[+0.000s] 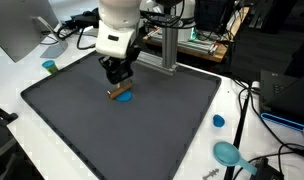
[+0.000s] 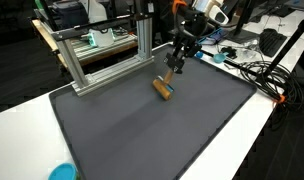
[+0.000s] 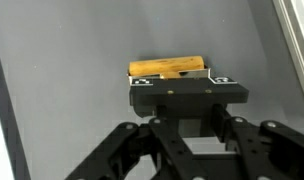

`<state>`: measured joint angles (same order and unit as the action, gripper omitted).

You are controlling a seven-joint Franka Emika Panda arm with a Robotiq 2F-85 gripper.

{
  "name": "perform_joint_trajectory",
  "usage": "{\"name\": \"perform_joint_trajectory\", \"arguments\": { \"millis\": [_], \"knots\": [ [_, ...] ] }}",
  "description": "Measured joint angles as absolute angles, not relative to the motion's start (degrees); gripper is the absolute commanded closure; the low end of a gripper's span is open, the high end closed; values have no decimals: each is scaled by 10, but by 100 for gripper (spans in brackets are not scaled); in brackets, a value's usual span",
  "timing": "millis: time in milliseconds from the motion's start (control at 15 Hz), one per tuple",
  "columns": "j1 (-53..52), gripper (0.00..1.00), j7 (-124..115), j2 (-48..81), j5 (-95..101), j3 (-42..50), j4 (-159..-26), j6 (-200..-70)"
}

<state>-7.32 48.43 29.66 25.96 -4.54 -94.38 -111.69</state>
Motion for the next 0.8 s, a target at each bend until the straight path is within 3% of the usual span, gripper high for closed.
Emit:
{"name": "perform_joint_trajectory", "arguments": {
  "millis": [467,800],
  "knots": [
    [-69,79,458,325,307,-21,-945,-1096],
    [-44,79,445,284,194,-37,-882,-1070]
  ]
}}
